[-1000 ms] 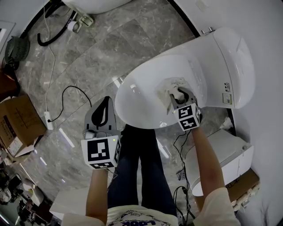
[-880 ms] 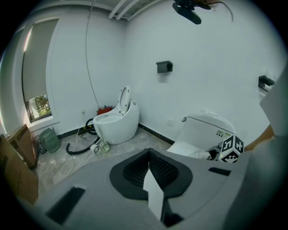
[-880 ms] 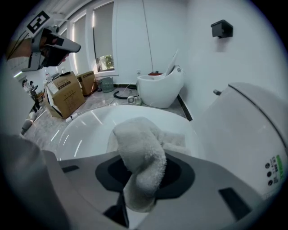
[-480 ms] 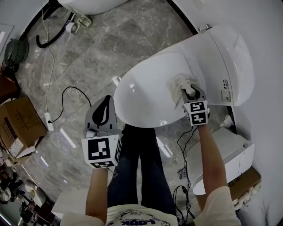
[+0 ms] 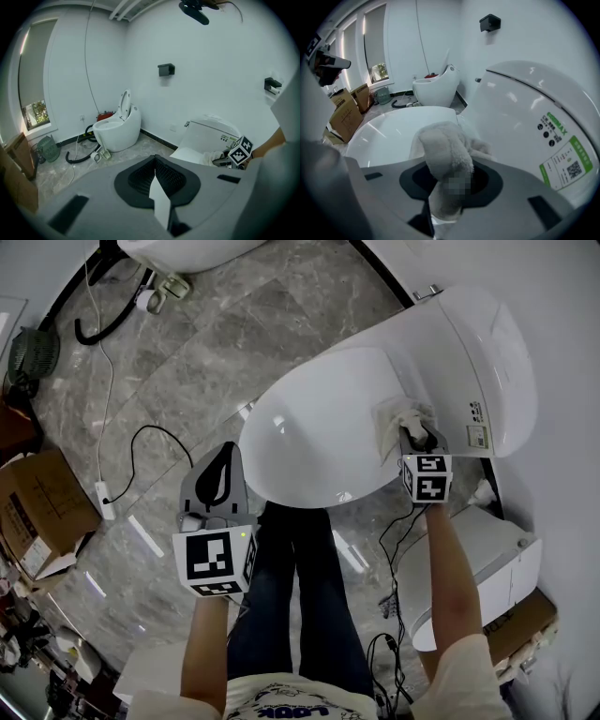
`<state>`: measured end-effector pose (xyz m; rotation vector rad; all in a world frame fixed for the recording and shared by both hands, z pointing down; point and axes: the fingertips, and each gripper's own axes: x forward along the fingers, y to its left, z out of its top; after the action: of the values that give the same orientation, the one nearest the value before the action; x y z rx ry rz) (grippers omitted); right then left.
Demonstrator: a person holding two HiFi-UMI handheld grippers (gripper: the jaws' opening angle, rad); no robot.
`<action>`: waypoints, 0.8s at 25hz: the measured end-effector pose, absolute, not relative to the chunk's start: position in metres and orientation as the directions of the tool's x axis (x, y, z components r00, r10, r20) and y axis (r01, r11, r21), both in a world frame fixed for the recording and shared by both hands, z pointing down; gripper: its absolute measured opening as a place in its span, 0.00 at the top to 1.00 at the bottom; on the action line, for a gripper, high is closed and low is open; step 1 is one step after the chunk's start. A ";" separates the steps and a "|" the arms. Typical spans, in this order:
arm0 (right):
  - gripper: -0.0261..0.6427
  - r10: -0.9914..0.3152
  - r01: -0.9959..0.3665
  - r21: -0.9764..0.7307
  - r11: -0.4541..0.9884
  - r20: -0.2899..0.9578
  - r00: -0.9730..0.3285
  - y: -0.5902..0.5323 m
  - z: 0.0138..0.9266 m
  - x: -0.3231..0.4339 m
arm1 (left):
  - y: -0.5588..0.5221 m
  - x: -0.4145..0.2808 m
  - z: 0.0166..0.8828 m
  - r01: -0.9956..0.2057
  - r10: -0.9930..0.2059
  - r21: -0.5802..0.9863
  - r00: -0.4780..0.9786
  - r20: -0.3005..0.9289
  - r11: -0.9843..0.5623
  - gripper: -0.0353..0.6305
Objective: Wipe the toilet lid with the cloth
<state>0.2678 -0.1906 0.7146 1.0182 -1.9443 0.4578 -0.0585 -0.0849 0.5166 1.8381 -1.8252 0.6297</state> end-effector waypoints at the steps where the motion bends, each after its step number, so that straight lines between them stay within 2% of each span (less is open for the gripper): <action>1: 0.78 -0.482 -0.806 0.071 0.588 0.830 -0.279 -0.190 0.714 0.271 | -0.084 -0.058 0.516 -1.000 -0.783 0.010 0.010 0.621 -0.004 0.94; 20: 0.79 -0.516 -0.886 0.094 0.454 0.838 -0.176 -0.149 0.719 0.305 | -0.073 -0.052 0.515 -1.000 -0.789 0.023 0.029 0.614 -0.019 0.94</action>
<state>0.3049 -0.1491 0.7187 1.1883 -1.8364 0.5361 -0.0516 -0.0727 0.5148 1.8593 -1.8106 0.6140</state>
